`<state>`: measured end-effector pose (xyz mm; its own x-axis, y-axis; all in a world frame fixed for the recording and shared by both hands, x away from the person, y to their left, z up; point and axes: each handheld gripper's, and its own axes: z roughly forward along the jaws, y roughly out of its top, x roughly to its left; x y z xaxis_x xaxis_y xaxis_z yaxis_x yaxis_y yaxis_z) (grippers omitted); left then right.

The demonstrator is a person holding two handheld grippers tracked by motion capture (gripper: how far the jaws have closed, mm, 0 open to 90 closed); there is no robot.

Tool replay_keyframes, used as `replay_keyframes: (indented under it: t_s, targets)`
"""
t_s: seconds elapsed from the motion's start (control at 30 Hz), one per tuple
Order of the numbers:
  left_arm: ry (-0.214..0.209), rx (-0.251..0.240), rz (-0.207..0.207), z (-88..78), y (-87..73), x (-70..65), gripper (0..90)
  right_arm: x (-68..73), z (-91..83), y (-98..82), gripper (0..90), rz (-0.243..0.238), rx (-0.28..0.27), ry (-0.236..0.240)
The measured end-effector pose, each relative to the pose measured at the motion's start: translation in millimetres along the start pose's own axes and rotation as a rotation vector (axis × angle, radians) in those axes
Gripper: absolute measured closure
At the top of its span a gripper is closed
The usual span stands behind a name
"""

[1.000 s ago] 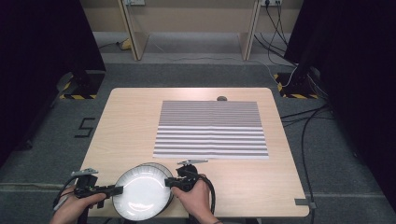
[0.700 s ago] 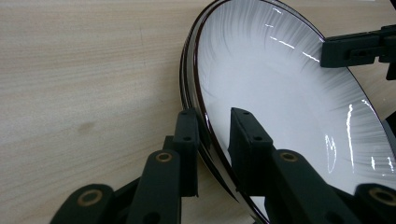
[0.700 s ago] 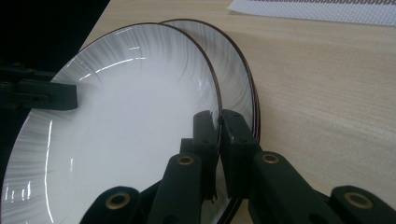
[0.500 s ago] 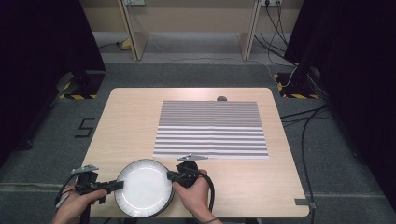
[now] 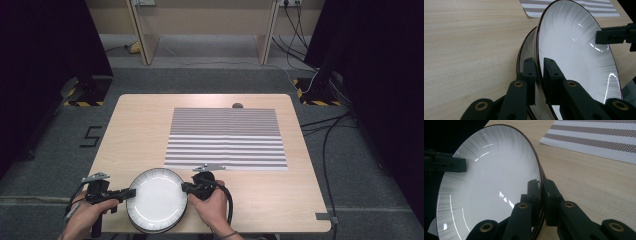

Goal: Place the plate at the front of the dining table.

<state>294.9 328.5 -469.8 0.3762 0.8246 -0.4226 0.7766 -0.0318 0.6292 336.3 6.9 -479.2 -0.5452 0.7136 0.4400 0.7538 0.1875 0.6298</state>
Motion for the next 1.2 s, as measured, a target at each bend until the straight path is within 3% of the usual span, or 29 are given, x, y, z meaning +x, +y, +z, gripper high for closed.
replay_keyframes:
  t_s: [0.23,0.47,0.63,1.2]
  targets:
    - [-0.007,-0.014,-0.006,2.9,2.4,1.5,81.0,-2.4,0.3,3.7,85.8,0.020,0.019,0.012]
    - [-0.016,-0.052,0.004,2.4,7.0,-1.2,82.7,-1.6,-6.6,4.4,86.7,0.007,-0.041,-0.001]
    - [-0.004,-0.072,0.016,3.5,11.3,-3.8,83.6,-0.7,-9.4,6.2,86.7,-0.005,-0.049,-0.013]
    - [-0.025,-0.125,0.040,8.7,29.6,-18.5,83.6,-6.3,-27.4,19.7,86.5,-0.031,-0.099,-0.053]
